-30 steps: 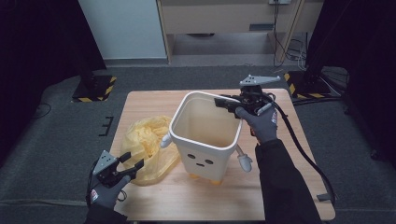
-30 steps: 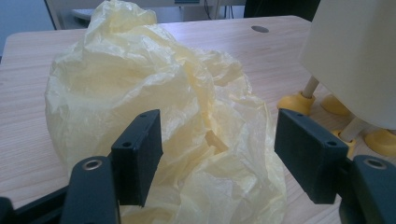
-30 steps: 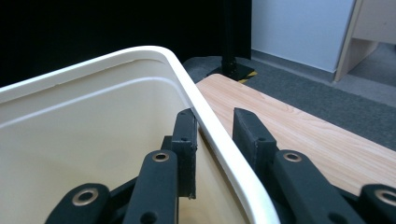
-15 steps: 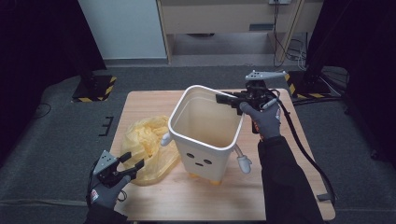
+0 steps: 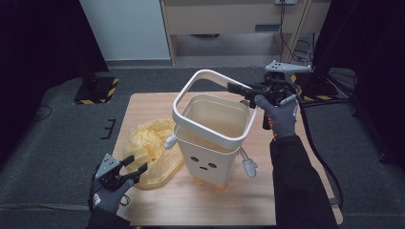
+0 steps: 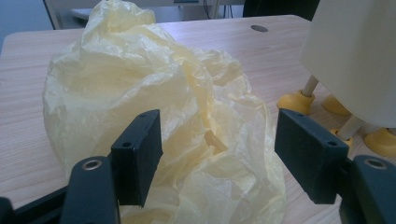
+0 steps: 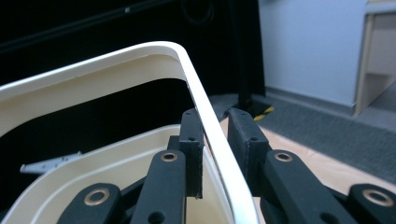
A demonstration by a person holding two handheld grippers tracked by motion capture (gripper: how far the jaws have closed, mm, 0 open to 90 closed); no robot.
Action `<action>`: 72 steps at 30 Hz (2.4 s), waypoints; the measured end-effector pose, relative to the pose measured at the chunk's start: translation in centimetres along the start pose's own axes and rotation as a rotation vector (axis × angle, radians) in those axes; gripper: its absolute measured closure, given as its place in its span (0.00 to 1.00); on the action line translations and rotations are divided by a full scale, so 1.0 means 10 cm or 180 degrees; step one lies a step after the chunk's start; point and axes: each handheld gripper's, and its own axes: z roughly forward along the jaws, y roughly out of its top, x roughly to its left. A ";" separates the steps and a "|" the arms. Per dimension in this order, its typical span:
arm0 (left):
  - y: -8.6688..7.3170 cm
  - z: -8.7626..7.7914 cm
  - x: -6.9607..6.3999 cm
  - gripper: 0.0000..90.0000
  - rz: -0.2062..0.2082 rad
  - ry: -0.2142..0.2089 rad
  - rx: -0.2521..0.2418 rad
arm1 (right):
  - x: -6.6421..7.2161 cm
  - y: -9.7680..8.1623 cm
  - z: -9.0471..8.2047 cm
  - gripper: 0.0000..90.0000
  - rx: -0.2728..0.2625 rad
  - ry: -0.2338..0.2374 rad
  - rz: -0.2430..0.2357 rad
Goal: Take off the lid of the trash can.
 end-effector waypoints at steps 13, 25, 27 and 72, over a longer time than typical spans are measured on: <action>0.00 0.00 0.00 0.35 0.0001 0.0006 0.0007 | -0.01 0.06 -0.63 0.84 -0.0459 -0.0719 -0.0087; -0.01 0.01 0.00 0.35 -0.0018 0.0004 0.0009 | -0.26 -0.29 -1.34 0.84 -0.0795 -0.1434 0.0040; -0.01 0.01 0.00 0.35 -0.0021 0.0008 0.0011 | -0.32 -0.39 -1.42 0.84 -0.0802 -0.1526 0.0081; 0.00 0.02 0.01 0.35 0.0048 0.0038 0.0073 | -1.13 -2.59 -1.25 0.83 0.0965 -0.2342 0.0679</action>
